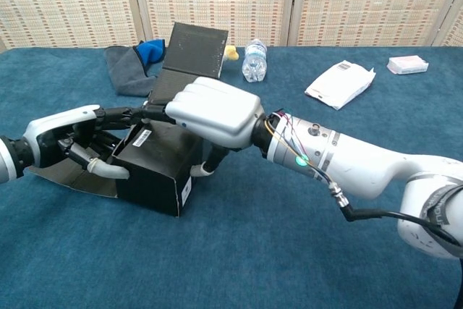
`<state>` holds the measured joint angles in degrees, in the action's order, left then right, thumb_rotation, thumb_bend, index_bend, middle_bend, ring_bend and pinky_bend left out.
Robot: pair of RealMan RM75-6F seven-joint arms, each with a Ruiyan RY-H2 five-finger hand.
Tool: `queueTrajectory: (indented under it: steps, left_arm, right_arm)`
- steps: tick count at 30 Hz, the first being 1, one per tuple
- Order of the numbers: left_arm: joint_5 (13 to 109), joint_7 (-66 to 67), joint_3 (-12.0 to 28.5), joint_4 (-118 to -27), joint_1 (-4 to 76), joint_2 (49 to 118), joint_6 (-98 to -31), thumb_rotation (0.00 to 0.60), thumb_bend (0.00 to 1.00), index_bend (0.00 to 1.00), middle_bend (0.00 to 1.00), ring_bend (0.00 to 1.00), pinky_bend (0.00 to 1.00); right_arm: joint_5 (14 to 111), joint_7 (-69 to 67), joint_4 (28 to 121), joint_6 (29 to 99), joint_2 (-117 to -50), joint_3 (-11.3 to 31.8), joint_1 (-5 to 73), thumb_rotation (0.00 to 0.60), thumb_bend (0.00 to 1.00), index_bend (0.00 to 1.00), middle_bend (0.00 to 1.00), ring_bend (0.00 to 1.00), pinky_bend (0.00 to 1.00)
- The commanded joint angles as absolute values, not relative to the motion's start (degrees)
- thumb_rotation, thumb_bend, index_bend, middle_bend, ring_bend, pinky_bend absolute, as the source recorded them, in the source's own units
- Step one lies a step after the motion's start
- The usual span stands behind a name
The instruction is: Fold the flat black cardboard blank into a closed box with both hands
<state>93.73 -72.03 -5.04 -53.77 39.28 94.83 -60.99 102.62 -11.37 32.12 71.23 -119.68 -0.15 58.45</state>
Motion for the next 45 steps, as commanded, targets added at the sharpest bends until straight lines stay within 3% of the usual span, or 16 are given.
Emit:
queueTrajectory:
  steps: [1, 8, 26, 45]
  left_arm:
    - [93.8, -72.2, -5.2, -53.9, 39.4, 94.7, -60.9, 0.6, 0.09, 0.16, 0.24, 0.66, 0.85]
    - [93.8, -72.1, -5.4, -54.3, 39.6, 94.4, -60.5, 0.6, 0.09, 0.16, 0.23, 0.66, 0.85]
    - [93.6, -71.7, -5.5, -55.0, 39.9, 94.0, -60.1, 0.6, 0.1, 0.1, 0.18, 0.66, 0.85]
    - [93.0, -71.6, -5.1, -55.4, 40.1, 94.3, -59.6, 0.6, 0.09, 0.21, 0.22, 0.67, 0.85]
  right_arm:
    - [102.8, -11.3, 32.4, 71.2, -119.3, -0.5, 58.6, 0.6, 0.07, 0.2, 0.24, 0.72, 1.0]
    - [103.1, -10.8, 34.2, 70.4, -117.5, -1.3, 59.3, 0.6, 0.16, 0.23, 0.27, 0.73, 1.0]
    - [103.1, -9.4, 40.3, 67.3, -113.9, -2.6, 60.1, 0.6, 0.21, 0.26, 0.31, 0.74, 1.0]
    - [102.3, -6.8, 48.2, 61.5, -109.1, -2.6, 61.8, 0.6, 0.27, 0.33, 0.37, 0.75, 1.0]
